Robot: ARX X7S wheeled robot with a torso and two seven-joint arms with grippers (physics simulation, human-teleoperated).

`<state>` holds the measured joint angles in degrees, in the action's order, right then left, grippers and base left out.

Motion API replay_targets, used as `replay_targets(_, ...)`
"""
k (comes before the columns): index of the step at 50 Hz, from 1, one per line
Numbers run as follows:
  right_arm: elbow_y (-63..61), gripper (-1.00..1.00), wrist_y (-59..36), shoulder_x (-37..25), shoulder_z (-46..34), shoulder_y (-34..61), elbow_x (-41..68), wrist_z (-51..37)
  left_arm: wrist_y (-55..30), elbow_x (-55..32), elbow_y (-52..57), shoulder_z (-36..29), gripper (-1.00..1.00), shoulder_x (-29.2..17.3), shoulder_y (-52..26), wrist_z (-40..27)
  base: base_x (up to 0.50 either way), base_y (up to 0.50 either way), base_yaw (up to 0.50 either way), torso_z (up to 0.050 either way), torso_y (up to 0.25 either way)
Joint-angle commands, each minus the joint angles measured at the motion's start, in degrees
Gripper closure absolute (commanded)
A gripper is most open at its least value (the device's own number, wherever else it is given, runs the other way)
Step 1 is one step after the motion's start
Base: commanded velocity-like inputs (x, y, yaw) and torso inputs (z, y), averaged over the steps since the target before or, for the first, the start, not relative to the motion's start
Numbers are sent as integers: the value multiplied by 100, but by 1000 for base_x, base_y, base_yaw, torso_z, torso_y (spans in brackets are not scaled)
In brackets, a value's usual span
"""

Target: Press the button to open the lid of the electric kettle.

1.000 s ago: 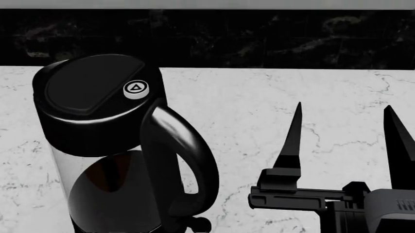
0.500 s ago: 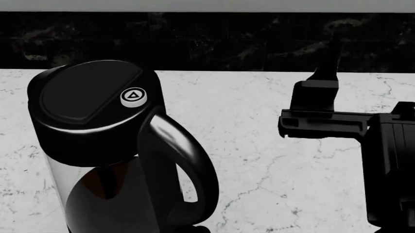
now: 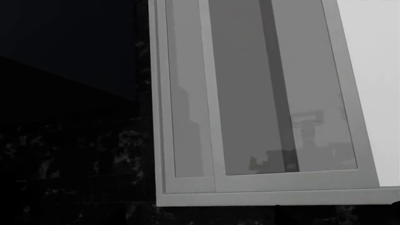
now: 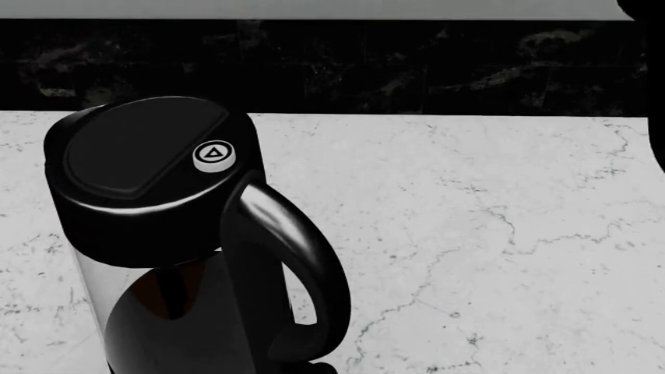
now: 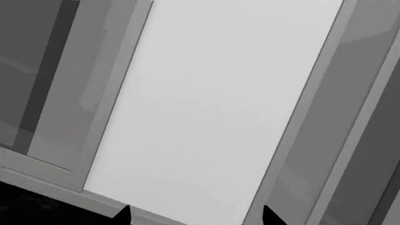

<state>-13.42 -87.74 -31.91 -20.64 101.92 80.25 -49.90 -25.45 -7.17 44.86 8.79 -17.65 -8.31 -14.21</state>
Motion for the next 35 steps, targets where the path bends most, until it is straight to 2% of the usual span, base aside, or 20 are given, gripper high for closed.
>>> replay_targets(1,1758,-100,-93,425,-1651,1882,-20,1298,-24,292,-80,160,-100,140,11,-141,0,0,0,0,0)
replay_targets(6,2519,-100,-58,787,-1833,1977,251,1837,-20,262,-68,187,-100,125,27,-143,0,0,0,0,0)
replay_targets(14,3287,-100,149,1208,-2280,2366,-77,2509,23,231,-104,202,-100,113,33,-152,0,0,0,0,0)
replay_targets(15,3317,100,108,1261,-2250,2356,38,2520,20,227,-101,207,-100,109,36,-153,0,0,0,0,0)
replay_targets(30,3437,100,108,1656,-2330,2072,1075,2452,-8,240,-90,119,-100,70,27,-177,0,0,0,0,0)
replay_targets(33,3579,100,96,1789,-2504,2088,1010,2709,-16,215,-77,141,-100,59,34,-175,0,0,0,0,0)
replay_targets(35,3511,100,31,1886,-2856,2155,737,3191,-15,193,-71,157,-100,56,38,-173,0,0,0,0,0)
